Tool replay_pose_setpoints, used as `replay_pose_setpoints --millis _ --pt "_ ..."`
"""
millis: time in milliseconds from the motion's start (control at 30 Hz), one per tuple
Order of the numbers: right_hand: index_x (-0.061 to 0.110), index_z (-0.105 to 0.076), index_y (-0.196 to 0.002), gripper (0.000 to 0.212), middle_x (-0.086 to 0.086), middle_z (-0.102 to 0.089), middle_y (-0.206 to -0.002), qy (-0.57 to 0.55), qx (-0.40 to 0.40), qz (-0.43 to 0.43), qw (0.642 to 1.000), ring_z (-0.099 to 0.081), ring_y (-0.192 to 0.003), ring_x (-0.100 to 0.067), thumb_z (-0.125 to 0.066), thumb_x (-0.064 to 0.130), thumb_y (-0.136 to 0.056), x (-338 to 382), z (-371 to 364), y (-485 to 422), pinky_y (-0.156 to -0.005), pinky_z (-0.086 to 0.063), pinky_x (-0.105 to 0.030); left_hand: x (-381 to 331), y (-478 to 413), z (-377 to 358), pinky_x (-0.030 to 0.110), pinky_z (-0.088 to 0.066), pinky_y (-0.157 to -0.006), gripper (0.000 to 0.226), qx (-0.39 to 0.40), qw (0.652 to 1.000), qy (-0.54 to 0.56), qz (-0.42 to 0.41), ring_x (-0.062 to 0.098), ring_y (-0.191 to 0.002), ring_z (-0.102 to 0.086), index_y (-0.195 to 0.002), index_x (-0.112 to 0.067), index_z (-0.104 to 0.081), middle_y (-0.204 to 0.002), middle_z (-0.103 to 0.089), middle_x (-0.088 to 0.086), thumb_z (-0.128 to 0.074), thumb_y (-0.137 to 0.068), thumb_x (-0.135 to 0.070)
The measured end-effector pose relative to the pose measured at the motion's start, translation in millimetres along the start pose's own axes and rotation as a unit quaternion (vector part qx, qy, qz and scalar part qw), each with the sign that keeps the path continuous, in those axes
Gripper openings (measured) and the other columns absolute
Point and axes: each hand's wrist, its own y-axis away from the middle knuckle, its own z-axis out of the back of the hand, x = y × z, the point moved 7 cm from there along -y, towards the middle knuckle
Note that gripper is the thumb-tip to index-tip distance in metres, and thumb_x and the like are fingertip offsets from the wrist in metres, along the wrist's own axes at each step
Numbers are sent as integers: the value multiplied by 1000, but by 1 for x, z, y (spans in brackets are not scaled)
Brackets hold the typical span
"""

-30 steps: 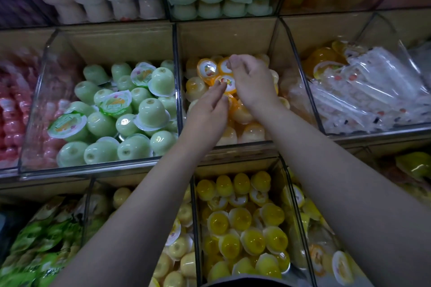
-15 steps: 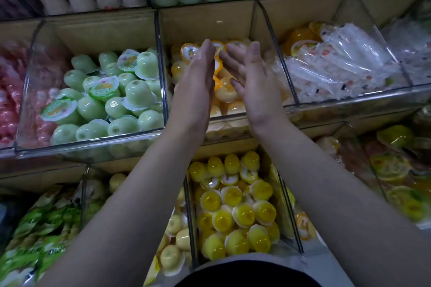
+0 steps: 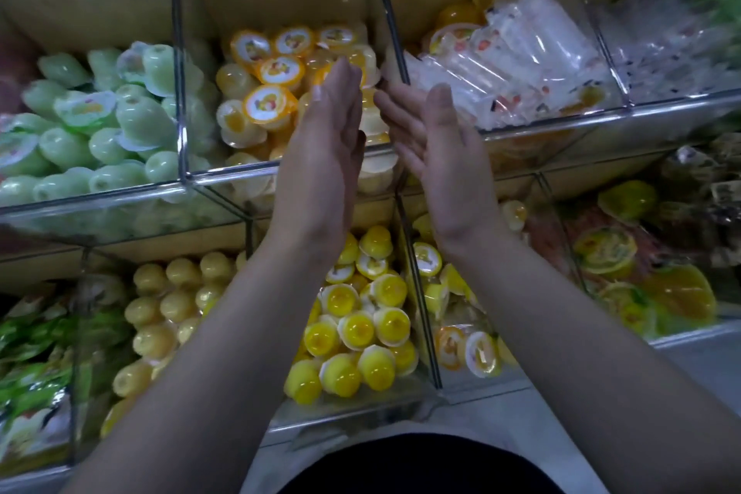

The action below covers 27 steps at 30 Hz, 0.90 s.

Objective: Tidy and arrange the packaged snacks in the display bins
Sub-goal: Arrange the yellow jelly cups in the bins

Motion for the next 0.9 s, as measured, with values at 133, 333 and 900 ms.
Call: replay_pose_setpoints --millis 133,333,900 --pt "13 -54 -130 61 0 -64 -127 -17 -4 -6 1000 -58 -118 1 -28 51 -90 0 39 12 -96 -45 -16 18 18 -31 26 -23 -115 52 3 1000 1 7 2 -141 -31 -152 -19 -26 -156 -33 -8 -8 -106 -36" --pt "20 -56 -125 54 5 -66 -122 -6 -10 -36 999 -58 -118 -1 -26 51 -91 -17 87 32 -101 -43 -26 59 39 -57 28 -21 -117 54 -5 999 4 41 1 -139 -33 -151 -17 -29 -154 -37 -8 -9 -105 -39" --pt "21 -59 -117 42 0 -67 -120 29 -12 -164 986 -62 -114 -6 -31 49 -99 -94 159 86 -97 -46 -22 157 85 -69 27 -28 -113 52 -74 987 -23 143 6 -140 -34 -150 -18 -29 -154 -37 -6 -13 -105 -38"
